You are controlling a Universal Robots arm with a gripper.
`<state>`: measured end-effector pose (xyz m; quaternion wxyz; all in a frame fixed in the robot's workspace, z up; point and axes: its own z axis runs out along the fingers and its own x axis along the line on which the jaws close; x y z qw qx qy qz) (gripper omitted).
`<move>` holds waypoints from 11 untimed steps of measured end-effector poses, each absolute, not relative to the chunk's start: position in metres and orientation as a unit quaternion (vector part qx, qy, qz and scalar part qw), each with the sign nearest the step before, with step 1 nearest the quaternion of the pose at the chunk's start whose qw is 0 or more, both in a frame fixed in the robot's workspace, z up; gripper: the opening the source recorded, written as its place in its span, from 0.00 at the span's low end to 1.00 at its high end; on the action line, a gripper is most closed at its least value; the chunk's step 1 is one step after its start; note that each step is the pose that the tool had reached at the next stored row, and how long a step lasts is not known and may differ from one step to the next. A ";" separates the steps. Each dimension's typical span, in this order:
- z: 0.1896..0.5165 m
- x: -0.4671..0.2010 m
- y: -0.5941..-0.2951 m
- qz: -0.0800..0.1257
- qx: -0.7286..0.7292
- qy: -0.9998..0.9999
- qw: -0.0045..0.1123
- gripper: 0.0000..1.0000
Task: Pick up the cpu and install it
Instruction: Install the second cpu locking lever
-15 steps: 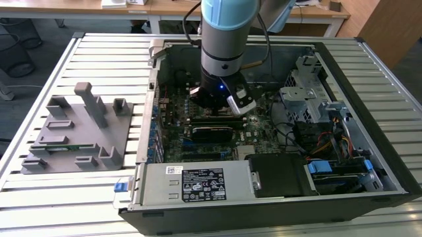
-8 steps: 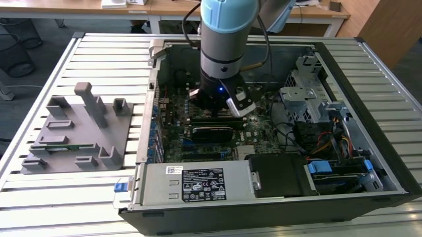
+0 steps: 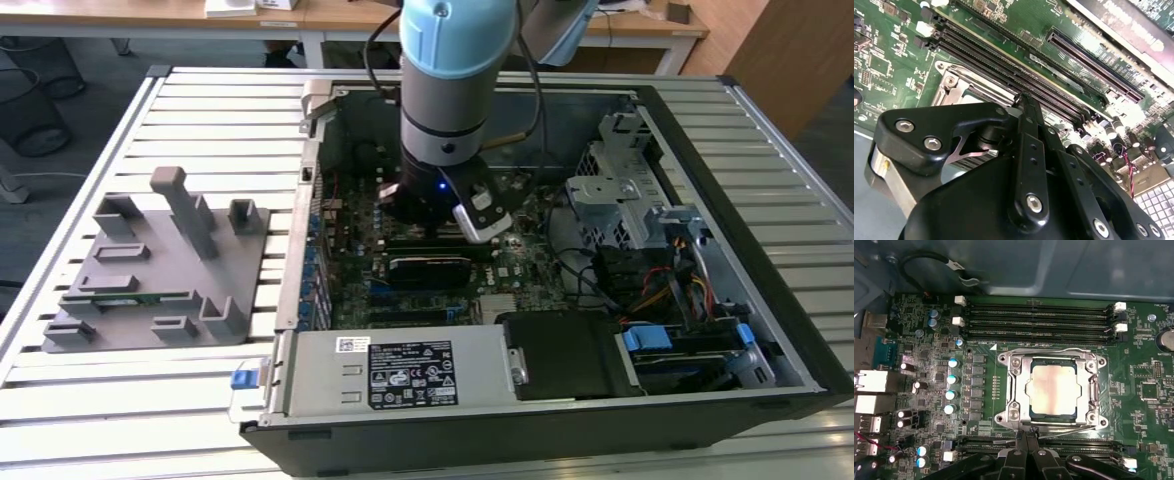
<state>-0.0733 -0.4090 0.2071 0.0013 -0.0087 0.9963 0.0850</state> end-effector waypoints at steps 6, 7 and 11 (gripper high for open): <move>0.204 -0.075 -0.413 0.095 -0.009 0.995 0.001 0.11; 0.204 -0.075 -0.414 0.096 -0.009 0.995 0.001 0.11; 0.202 -0.076 -0.416 0.100 -0.009 0.995 0.001 0.11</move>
